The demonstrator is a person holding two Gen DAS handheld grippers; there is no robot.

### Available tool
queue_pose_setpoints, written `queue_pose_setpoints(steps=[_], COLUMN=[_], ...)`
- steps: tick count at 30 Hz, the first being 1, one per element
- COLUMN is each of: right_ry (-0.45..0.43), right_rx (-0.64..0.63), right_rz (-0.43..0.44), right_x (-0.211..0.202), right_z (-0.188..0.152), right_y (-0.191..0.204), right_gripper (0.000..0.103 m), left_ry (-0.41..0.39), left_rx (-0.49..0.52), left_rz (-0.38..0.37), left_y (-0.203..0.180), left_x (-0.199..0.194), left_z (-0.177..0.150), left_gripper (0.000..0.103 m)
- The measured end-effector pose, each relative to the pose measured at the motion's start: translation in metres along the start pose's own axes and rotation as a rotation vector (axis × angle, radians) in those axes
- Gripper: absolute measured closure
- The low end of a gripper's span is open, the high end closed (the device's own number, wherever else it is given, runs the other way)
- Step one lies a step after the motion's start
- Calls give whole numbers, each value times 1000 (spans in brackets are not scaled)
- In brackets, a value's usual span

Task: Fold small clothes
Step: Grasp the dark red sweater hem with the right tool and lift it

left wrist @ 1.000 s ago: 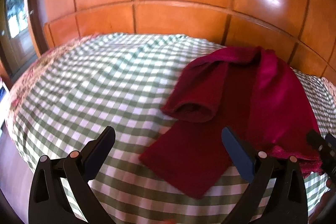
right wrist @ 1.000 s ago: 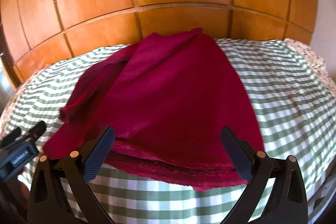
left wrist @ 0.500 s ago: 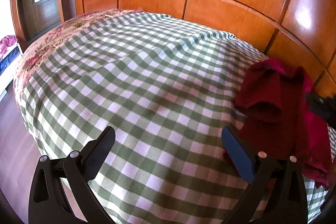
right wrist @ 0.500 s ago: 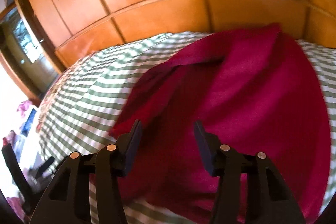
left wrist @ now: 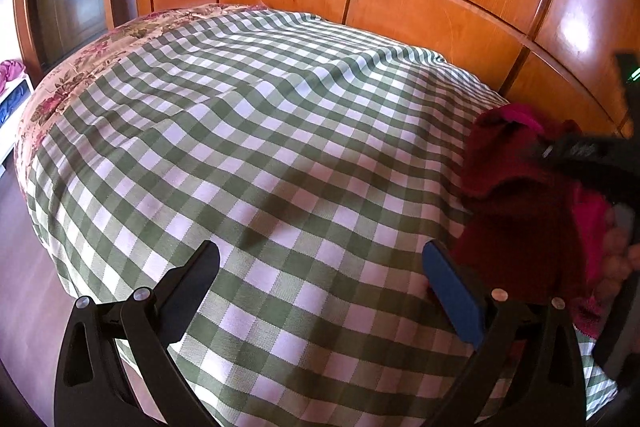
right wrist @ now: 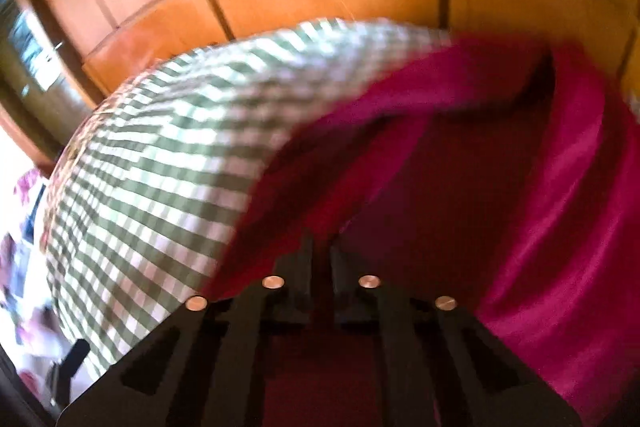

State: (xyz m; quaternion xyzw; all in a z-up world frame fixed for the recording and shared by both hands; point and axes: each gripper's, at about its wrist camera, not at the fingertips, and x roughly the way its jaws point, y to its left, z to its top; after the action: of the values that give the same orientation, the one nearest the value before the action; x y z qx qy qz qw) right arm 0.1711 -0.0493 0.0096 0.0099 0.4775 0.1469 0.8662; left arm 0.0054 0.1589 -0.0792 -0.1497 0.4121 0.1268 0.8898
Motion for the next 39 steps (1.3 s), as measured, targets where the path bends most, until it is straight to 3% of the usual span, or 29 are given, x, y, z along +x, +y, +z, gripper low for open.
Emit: queue_pose_setpoints(steps=[2, 6, 9, 11, 15, 18, 19, 20, 21, 22, 23, 29, 32, 36, 38, 39], right_ry=[-75, -248, -373, -418, -392, -343, -337, -325, -320, -326, -324, -179, -62, 94, 130, 134], right_rx=[-22, 48, 157, 214, 378, 439, 418, 388, 378, 374, 356, 166, 99, 154, 182, 170], right_rz=[8, -17, -144, -294, -523, -522, -516, -497, -472, -436, -379, -40, 134, 86, -15, -45], right_x=[-24, -95, -156, -187, -220, -219, -216, -208, -199, -190, -177, -82, -28, 48, 79, 86], right_z=[14, 42, 53, 50, 30, 7, 3, -3, -6, -11, -11, 11, 24, 40, 47, 49], right_y=[-4, -59, -136, -190, -295, -323, -320, -312, -302, -289, -272, -149, -76, -35, -28, -26], right_gripper=[99, 103, 103, 103, 103, 103, 101, 79, 40, 28, 26, 26, 37, 49, 52, 66], left_ry=[1, -14, -9, -2, 5, 14, 14, 14, 14, 14, 11, 3, 10, 4, 13, 17], left_rx=[5, 37, 51, 65, 112, 105, 102, 101, 104, 111, 123, 127, 104, 83, 69, 65], left_rz=[-2, -7, -12, -15, -12, -13, -12, -12, -12, -12, -14, -13, -17, -20, -23, -26], left_y=[-2, -11, -17, -23, -40, -47, -48, -50, -51, -54, -55, -52, -44, -36, -31, -30], left_x=[0, -6, -5, -3, 0, 3, 3, 3, 3, 3, 1, 0, 2, 3, 5, 6], left_z=[1, 1, 1, 0, -1, 2, 3, 3, 3, 2, 1, -2, -2, -1, -1, -1], left_gripper=[3, 3, 3, 3, 3, 3, 3, 3, 3, 3, 3, 3, 3, 3, 3, 3])
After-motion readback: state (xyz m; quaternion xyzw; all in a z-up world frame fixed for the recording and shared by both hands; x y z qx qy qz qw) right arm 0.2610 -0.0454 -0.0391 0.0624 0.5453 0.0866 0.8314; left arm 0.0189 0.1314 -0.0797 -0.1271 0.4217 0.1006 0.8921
